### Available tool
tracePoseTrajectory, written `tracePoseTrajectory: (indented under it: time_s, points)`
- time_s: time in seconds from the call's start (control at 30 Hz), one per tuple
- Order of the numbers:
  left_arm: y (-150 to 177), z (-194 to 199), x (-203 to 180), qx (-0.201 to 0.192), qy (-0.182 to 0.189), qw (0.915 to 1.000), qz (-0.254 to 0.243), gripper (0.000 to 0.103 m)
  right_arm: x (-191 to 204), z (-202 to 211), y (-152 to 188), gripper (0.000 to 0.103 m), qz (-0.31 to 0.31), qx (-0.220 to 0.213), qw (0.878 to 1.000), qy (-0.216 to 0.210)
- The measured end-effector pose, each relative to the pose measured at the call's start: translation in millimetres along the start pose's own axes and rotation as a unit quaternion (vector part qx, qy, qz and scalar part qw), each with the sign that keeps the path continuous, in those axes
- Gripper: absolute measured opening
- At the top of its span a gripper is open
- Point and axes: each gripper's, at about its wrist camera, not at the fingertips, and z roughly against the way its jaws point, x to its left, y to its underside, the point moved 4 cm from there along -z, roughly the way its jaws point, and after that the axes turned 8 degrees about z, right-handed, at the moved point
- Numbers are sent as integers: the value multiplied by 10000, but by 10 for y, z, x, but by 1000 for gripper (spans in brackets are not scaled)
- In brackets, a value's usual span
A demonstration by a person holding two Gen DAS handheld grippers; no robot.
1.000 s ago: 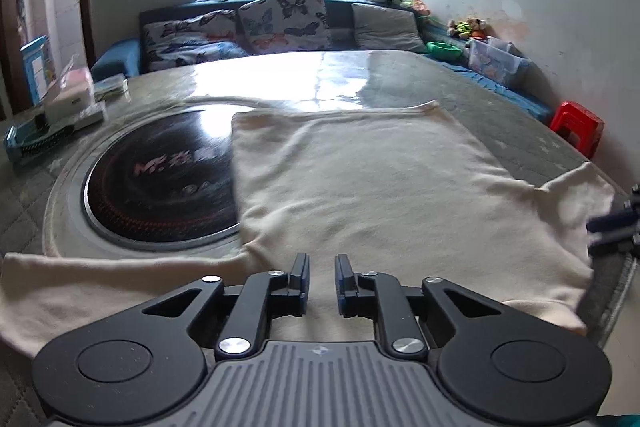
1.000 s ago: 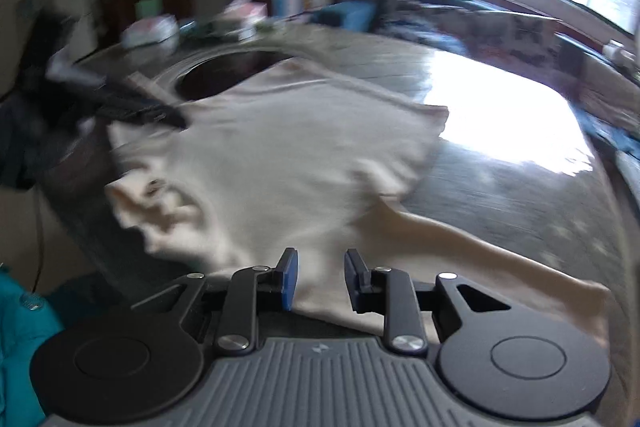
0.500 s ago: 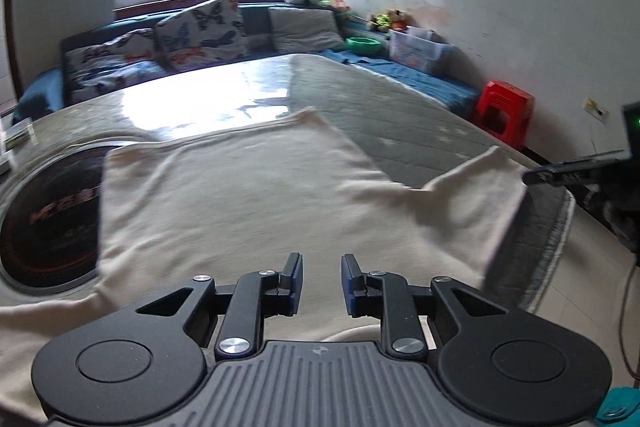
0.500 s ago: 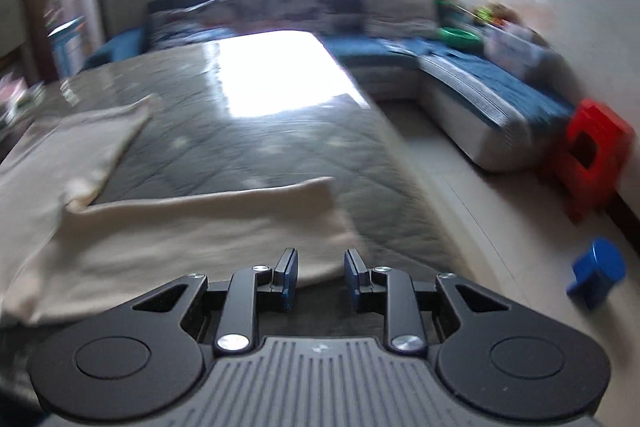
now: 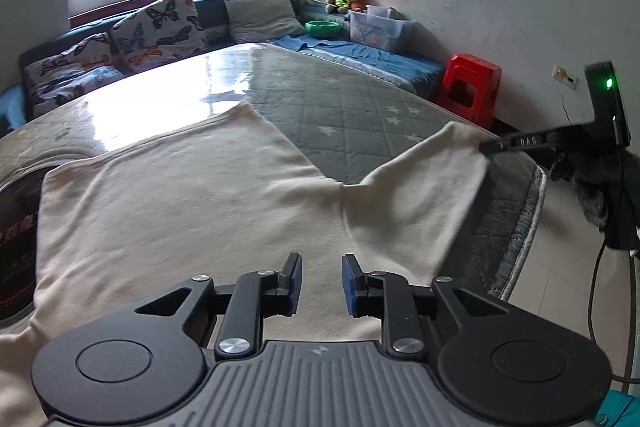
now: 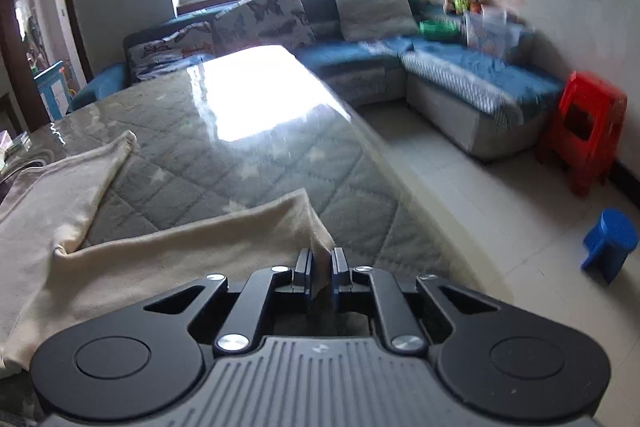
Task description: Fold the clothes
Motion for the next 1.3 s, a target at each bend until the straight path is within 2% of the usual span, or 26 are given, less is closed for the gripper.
tracePoseTrajectory:
  time_s: [0.13,0.37,0.47,0.6,0.73,0.9,1.0,1.17,1.3]
  points:
    - [20,-63,-64,48,83,9999,-61,24,-21,179,-118,8,63,-293,9996,-17]
    - [101,-202,-180,151,124,9995,-229,24,-21,30,-48,8,-60,-63,10000,-43]
    - [109,-192,-198,125,190,9995,-221,24,19,144,-127,8,-29,-203,9997,-110]
    - [80,-83,-115,-41,176,9998,-66,28,182,436,-390,8,188,-556,9974,-412]
    - [70,112,87,-254,28,9996,151,31,531,692,-678,8,613,-840,9911,-834]
    - [142,372,461,-468,-372,9970,489,32,1146,869,-962,8,1268,-1088,9752,-1455]
    - [209,527,693,-586,-587,9938,747,32,1672,881,-1056,8,1754,-1123,9594,-1900]
    - [338,740,1000,-732,-884,9866,1156,32,2463,765,-1009,8,2381,-930,9341,-2491]
    - [455,837,1156,-728,-1040,9827,1350,33,2935,594,-809,8,2671,-613,9183,-2856]
